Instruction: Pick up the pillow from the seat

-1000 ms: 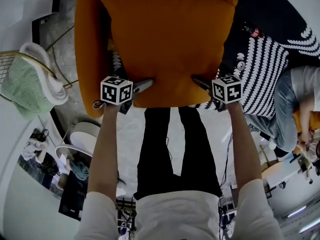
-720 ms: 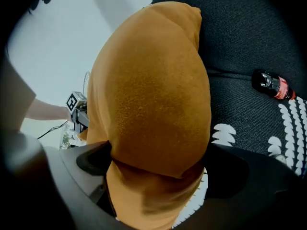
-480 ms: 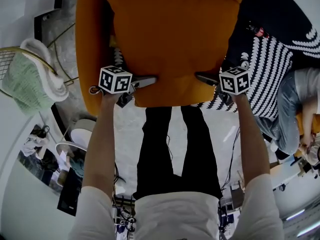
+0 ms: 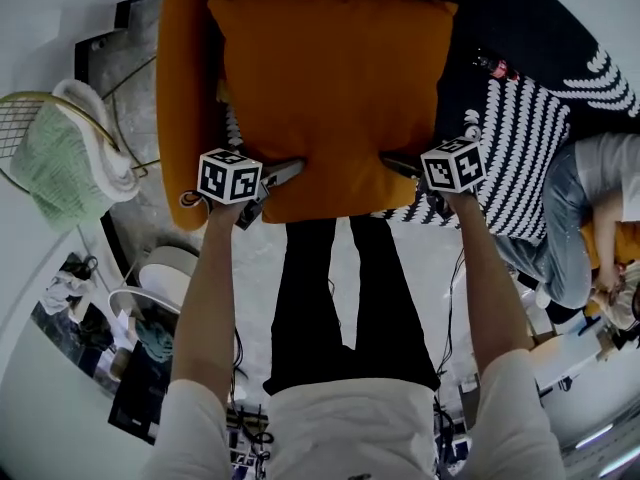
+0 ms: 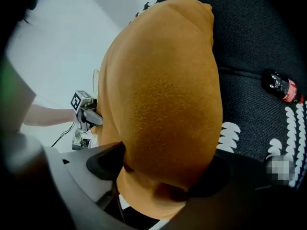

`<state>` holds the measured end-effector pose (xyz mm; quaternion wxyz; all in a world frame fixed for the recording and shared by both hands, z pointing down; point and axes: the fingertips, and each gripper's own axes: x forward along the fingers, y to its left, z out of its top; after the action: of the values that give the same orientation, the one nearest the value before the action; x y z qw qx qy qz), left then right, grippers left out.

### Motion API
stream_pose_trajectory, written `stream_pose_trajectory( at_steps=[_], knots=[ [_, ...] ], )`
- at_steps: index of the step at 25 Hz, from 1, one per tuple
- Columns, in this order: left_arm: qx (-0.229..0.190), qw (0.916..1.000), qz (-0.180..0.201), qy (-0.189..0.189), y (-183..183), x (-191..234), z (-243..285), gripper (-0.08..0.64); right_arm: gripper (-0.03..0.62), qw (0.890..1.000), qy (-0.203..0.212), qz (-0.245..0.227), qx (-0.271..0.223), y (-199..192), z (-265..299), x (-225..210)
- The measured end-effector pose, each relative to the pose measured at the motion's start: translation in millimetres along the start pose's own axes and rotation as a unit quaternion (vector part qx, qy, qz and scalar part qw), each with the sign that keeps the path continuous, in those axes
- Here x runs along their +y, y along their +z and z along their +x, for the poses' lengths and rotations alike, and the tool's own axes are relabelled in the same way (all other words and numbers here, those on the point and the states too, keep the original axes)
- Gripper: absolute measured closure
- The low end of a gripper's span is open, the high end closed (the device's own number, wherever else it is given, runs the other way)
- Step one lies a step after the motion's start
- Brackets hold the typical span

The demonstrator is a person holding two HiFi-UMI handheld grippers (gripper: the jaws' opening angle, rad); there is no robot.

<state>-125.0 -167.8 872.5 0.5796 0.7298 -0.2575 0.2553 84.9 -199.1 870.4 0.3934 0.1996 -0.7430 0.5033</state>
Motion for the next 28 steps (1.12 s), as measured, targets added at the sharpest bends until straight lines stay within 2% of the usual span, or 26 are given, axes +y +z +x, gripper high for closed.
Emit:
stream_pose_trajectory(
  at_steps=[3, 11, 19, 23, 28],
  knots=[
    [-0.003, 0.9997, 0.002, 0.026, -6.8, -12.6, -5.9, 0.161, 0.213, 1.000, -0.009, -0.006, 0.004, -6.8, -9.3, 9.5],
    [-0.023, 0.9980, 0.002, 0.060, -39.6, -70.1, -32.3, 0.187, 0.230, 1.000, -0.009, -0.023, -0.008, -41.2, -52.6, 43.8],
    [-0.060, 0.9934, 0.051, 0.084, -36.2, -141.3, -75.1, 0.190, 0.239, 0.996, -0.013, -0.053, -0.064, -49.1, -120.5, 83.7],
    [-0.088, 0.9859, 0.089, 0.111, -21.9, -176.8, -103.2, 0.192, 0.252, 0.991, -0.021, -0.083, -0.105, -39.4, -160.8, 108.6],
    [-0.132, 0.9696, 0.141, 0.150, -4.3, -229.8, -152.0, 0.198, 0.264, 0.979, -0.034, -0.133, -0.153, -23.0, -217.1, 149.4]
  ],
)
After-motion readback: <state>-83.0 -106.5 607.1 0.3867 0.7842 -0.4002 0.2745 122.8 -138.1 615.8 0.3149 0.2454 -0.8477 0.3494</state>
